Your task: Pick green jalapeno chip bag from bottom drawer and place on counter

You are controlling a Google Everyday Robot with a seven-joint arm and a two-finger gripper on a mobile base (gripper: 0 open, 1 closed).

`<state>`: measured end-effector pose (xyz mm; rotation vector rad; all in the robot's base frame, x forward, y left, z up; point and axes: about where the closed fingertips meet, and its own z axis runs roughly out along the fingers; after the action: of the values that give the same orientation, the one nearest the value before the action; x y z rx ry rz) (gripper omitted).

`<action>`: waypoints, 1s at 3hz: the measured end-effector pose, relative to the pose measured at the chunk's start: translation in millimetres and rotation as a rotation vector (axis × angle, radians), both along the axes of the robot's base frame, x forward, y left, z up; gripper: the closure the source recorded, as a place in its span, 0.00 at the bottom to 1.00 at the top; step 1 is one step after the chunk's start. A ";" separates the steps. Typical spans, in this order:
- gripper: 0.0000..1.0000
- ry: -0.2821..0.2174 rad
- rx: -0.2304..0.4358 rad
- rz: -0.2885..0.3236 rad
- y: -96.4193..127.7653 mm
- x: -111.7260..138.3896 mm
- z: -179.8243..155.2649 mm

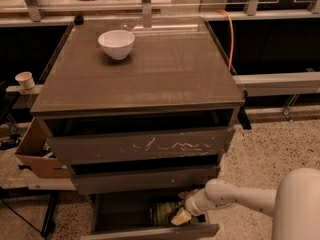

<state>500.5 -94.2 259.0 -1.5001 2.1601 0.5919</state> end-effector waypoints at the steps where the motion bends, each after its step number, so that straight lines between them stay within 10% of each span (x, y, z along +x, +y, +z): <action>1: 0.34 -0.015 -0.004 -0.014 -3.3 2.0 -5.9; 3: 0.42 -0.046 -0.011 -0.041 -12.6 8.9 -17.9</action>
Offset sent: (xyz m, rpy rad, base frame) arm 0.0114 -0.0167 -0.0140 -0.0201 -0.0565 -0.0494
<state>509.3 -106.7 241.1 -1.4570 2.1570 0.5277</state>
